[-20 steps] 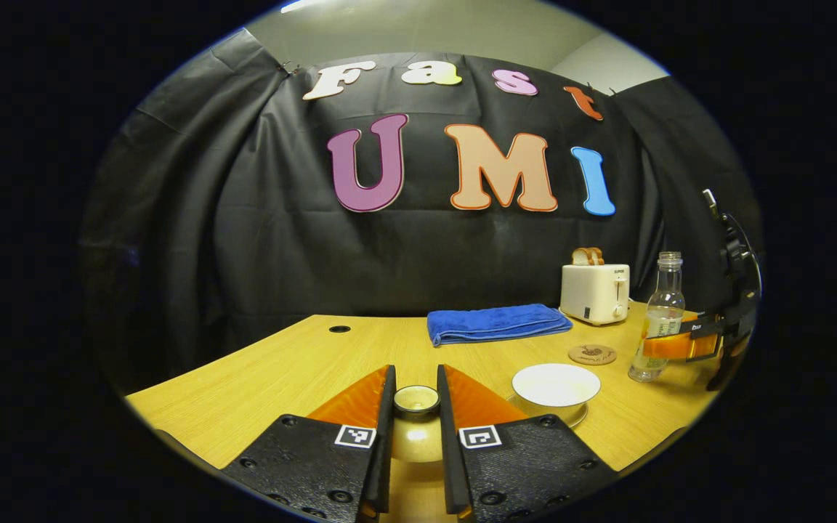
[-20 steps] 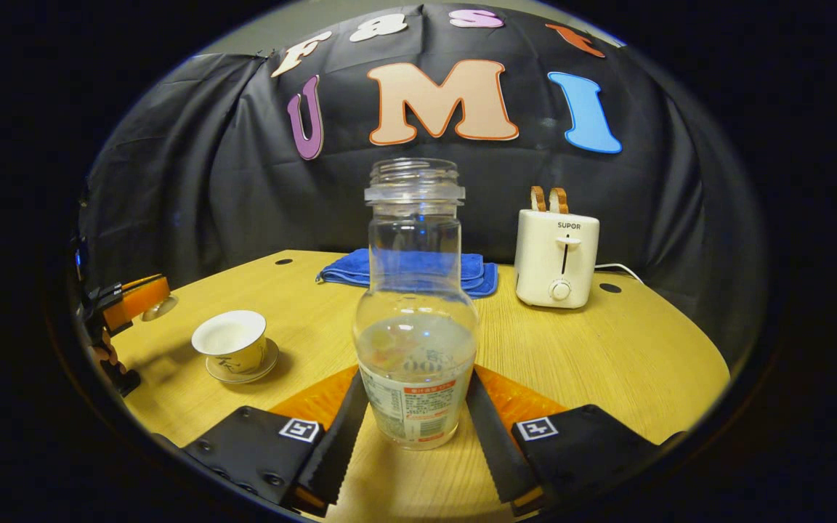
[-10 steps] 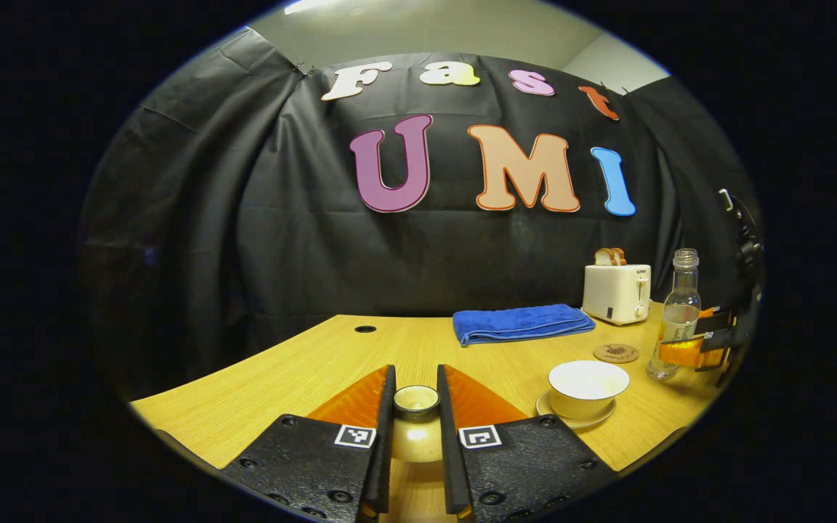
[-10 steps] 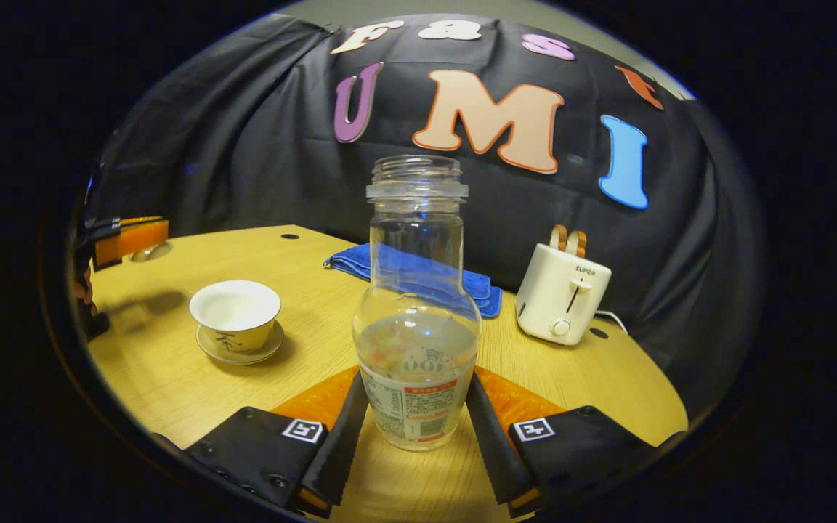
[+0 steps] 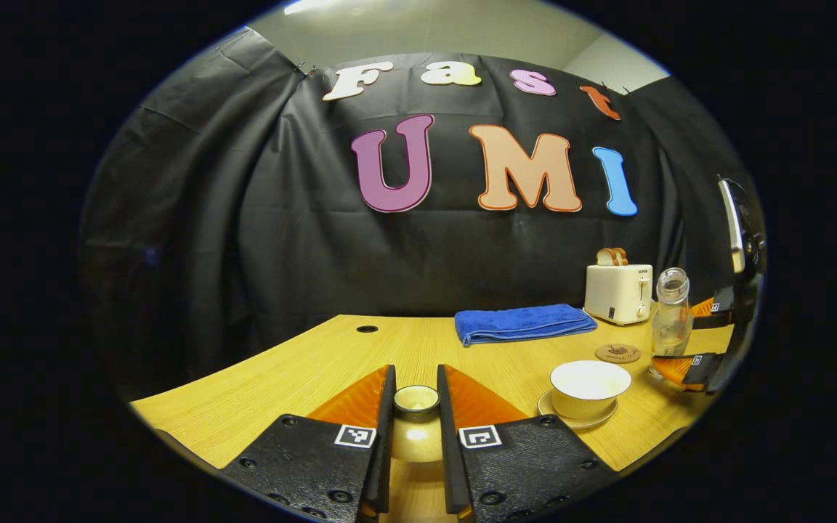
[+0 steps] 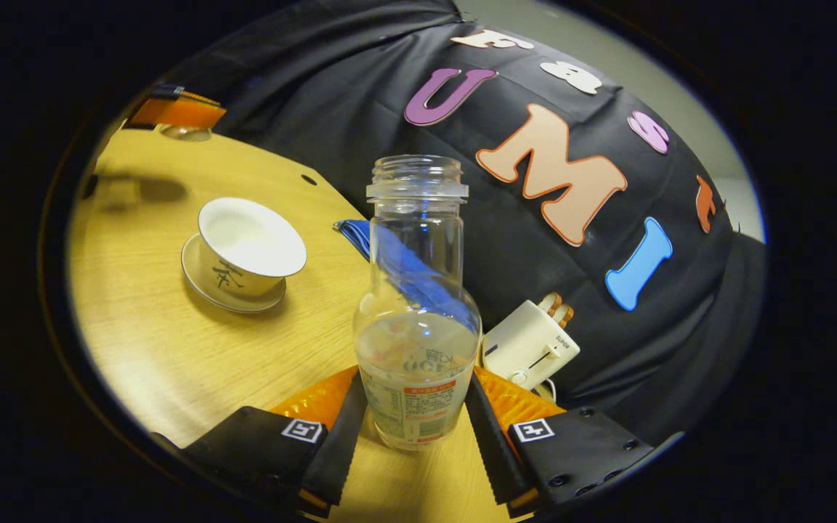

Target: Open the teacup lid with one hand, grasp the water bottle and pour water into the teacup with the other hand; after pouring, place the water bottle on the coaster and then close the teacup lid.

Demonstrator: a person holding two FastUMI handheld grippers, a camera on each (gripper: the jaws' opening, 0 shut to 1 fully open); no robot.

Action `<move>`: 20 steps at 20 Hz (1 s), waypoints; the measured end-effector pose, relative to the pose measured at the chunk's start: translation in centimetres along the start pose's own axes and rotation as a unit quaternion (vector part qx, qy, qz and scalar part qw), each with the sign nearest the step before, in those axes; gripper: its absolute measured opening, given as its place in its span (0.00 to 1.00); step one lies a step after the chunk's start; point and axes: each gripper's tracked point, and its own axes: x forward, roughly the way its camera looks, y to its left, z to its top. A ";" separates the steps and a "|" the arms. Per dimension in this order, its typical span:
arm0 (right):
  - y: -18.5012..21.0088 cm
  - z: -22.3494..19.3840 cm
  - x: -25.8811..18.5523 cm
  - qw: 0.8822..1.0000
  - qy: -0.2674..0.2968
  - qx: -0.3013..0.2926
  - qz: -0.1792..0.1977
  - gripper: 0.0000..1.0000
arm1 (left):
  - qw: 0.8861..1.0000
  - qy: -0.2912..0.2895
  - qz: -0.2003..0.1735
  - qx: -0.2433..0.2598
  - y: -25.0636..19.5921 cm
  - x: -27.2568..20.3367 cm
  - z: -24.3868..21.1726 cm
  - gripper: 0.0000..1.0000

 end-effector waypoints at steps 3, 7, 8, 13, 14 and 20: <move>0.0 -0.1 0.5 0.998 0.009 -0.054 -0.013 0.80 | 1.000 0.000 0.000 0.000 -0.1 0.1 0.0 0.27; 0.0 0.6 0.9 0.994 0.008 -0.108 -0.029 0.78 | 1.000 0.000 0.004 -0.001 0.2 -0.1 0.1 0.27; 0.0 0.9 1.0 0.991 0.005 -0.127 -0.034 0.79 | 1.000 0.000 0.005 -0.001 0.2 -0.1 0.0 0.27; -0.8 2.3 1.5 0.970 -0.008 -0.235 -0.055 0.79 | 1.000 0.000 0.005 -0.001 0.2 0.0 0.0 0.27; -1.0 2.5 1.6 0.968 -0.009 -0.245 -0.054 0.80 | 1.000 0.000 0.005 -0.001 0.2 0.0 -0.1 0.27; -1.4 3.2 1.6 0.951 -0.017 -0.300 -0.067 0.79 | 1.000 0.001 0.005 -0.001 0.1 0.0 -0.1 0.27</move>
